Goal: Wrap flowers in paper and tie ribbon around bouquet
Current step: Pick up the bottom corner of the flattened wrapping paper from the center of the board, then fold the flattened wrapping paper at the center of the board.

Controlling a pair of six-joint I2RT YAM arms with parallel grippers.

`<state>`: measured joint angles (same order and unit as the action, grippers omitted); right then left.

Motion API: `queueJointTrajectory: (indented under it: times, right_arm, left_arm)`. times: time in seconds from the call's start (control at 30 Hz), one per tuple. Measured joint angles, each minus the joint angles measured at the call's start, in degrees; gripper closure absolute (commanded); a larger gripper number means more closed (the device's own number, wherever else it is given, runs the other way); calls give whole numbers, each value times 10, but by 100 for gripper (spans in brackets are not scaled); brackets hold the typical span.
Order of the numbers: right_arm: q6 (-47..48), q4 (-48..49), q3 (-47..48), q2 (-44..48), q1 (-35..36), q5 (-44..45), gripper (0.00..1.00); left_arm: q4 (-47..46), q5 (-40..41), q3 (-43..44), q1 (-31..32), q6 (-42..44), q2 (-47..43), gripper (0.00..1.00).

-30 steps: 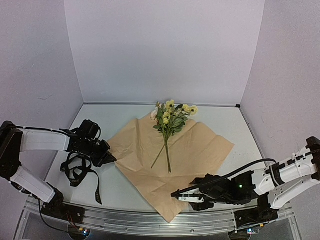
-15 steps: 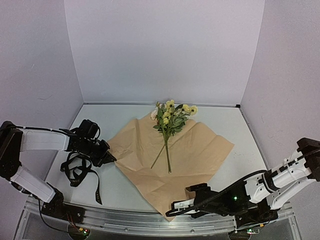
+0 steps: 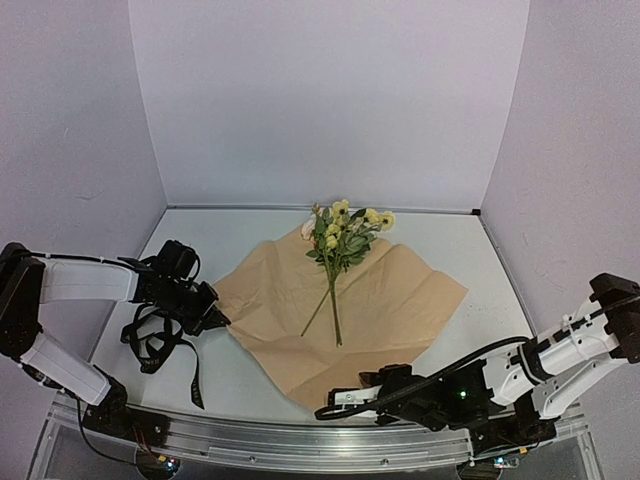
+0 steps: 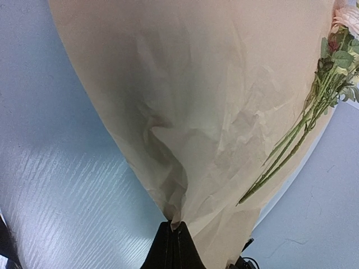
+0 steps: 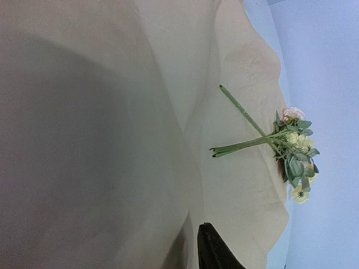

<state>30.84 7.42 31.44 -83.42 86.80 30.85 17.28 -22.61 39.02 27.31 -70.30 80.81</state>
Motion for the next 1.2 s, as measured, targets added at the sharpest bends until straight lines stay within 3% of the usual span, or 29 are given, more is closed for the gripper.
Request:
queueJointTrajectory:
  times: [0.1, 0.3, 0.53, 0.83, 1.2]
  right_arm:
    - [-9, -23, 9, 10, 0, 1, 100]
    - [-43, -102, 61, 31, 0, 0, 100]
    - [-104, -228, 145, 34, -35, -44, 100]
    - [-205, -389, 254, -1, -135, -107, 100]
    - [-323, -486, 390, -138, -242, -148, 99]
  left_arm:
    - [9, 10, 0, 0, 5, -8, 93]
    - [38, 39, 0, 0, 27, -44, 62]
    - [107, 112, 29, 0, 91, -110, 49]
    - [101, 147, 67, 13, 179, -159, 49]
    - [-12, 115, 86, 127, 268, -104, 61]
